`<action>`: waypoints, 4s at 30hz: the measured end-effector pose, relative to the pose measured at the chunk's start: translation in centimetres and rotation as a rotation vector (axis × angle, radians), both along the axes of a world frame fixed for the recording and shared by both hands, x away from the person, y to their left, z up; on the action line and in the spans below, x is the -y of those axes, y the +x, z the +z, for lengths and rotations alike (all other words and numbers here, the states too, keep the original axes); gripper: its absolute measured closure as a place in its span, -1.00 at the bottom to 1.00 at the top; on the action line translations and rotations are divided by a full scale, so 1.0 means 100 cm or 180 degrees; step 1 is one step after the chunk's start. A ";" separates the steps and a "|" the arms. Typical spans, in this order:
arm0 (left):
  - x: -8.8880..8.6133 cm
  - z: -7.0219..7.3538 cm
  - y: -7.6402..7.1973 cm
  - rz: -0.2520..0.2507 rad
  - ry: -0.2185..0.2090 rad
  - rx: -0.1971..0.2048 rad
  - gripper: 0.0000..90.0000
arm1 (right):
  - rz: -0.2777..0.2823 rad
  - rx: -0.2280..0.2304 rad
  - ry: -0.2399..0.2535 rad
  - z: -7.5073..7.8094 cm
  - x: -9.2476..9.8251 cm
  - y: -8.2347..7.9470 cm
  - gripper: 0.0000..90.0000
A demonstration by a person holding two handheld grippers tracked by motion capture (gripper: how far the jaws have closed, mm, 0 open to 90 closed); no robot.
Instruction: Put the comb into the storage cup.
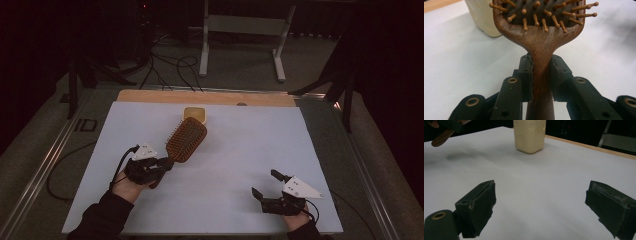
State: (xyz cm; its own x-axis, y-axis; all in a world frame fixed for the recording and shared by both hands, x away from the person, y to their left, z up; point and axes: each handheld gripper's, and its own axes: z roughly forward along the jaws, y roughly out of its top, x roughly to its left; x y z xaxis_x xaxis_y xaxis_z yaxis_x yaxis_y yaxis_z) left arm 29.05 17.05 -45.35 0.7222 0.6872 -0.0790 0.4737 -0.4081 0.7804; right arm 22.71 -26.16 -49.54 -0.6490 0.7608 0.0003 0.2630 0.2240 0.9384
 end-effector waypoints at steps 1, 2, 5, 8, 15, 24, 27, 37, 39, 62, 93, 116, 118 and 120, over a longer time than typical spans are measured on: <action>-0.001 -0.001 -0.001 0.0009 0.0007 0.0008 0.65 | 0.0001 0.0000 0.0002 0.000 0.000 0.000 -0.81; -0.001 -0.002 -0.003 0.0026 -0.0003 0.0043 0.64 | -0.0002 0.0002 0.0003 0.000 0.000 0.000 -0.81; -0.002 -0.004 -0.004 -0.0003 -0.0027 0.0035 0.64 | -0.0005 0.0000 -0.0004 0.000 0.000 0.000 -0.81; -0.003 -0.008 -0.008 -0.0012 0.0004 0.0079 0.64 | -0.0024 0.0008 -0.0016 0.001 0.001 0.000 -0.81; -0.007 -0.016 -0.014 0.0057 -0.0067 0.0166 0.64 | -0.0052 -0.0015 0.0009 0.004 0.000 0.000 -0.81; -0.008 -0.023 -0.019 0.0080 -0.0091 0.0304 0.64 | -0.0109 -0.0052 0.0081 0.028 -0.006 -0.001 -0.81; -0.009 -0.025 -0.019 0.0081 -0.0122 0.0301 0.64 | -0.0025 -0.0084 0.0028 0.037 -0.010 -0.001 -0.81; -0.011 -0.026 -0.019 0.0044 -0.0194 0.0343 0.64 | 0.0228 -0.0113 0.0051 0.075 -0.025 0.009 -0.81; -0.011 -0.026 -0.019 0.0021 -0.0225 0.0327 0.64 | 0.0265 -0.0101 0.0099 0.081 -0.029 0.012 -0.81; -0.008 -0.028 -0.021 -0.0022 -0.0253 0.0332 0.64 | 0.0598 -0.0117 0.0322 0.124 -0.095 0.055 -0.81; -0.011 -0.026 -0.022 -0.0096 -0.0404 0.0431 0.64 | 0.0644 -0.0892 0.0874 0.101 -0.158 0.109 -0.81; 0.000 -0.027 -0.022 -0.0171 -0.0426 0.0488 0.64 | 0.0675 -0.1892 0.1457 0.074 -0.181 0.116 -0.06; 0.000 -0.027 -0.022 -0.0176 -0.0439 0.0484 0.64 | 0.0669 -0.1890 0.1467 0.074 -0.181 0.116 -0.03; 0.000 -0.027 -0.022 -0.0177 -0.0447 0.0478 0.64 | 0.0677 -0.1899 0.1485 0.074 -0.180 0.117 -0.01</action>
